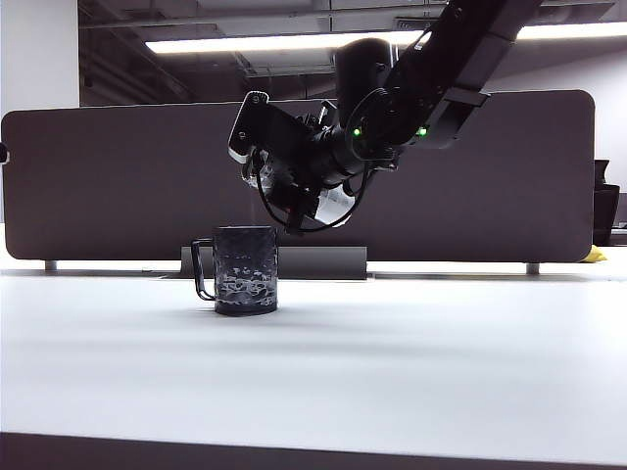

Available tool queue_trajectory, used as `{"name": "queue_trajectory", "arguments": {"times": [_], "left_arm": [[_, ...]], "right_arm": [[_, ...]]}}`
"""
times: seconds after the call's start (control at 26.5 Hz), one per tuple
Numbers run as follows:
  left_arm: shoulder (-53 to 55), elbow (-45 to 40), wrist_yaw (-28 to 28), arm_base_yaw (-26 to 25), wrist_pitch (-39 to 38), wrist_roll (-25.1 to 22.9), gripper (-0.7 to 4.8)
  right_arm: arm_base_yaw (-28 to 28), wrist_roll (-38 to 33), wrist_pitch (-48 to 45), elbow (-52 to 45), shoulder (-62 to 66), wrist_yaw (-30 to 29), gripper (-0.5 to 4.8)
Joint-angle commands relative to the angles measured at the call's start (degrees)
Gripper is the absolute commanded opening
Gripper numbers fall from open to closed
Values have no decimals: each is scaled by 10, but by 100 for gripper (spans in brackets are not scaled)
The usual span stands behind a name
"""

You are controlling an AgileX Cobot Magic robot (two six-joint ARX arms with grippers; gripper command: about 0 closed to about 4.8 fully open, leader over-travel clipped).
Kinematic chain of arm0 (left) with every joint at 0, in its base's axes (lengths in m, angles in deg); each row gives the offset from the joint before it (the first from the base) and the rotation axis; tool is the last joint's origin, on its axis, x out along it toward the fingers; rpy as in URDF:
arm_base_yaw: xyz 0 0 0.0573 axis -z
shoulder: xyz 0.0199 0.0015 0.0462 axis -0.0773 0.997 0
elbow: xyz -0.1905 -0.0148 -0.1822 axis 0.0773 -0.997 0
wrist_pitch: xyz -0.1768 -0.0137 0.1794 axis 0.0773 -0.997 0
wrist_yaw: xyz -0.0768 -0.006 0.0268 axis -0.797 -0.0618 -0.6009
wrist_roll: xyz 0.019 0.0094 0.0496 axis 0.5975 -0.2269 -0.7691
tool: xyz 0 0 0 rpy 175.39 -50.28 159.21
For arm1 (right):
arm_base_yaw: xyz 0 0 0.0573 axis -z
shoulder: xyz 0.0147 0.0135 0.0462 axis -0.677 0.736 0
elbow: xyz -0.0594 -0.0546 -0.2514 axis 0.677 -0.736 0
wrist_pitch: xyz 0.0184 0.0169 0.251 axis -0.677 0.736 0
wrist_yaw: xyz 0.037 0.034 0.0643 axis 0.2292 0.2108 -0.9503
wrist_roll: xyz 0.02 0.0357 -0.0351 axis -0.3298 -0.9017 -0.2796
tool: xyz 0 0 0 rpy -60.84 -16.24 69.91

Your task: Pick up the metal can, pour some water into the cup, then place the can back on the table.

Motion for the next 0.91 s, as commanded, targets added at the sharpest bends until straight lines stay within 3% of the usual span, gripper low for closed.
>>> {"name": "queue_trajectory", "arguments": {"times": [0.04,0.91], "left_arm": [[1,1,-2,0,4,-2,-5],[1,1,-2,0,4,-2,-5]], "right_arm": [[-2,20,-24,7,-6,-3,252],[-2,58,-24,7,-6,-2,252]]}}
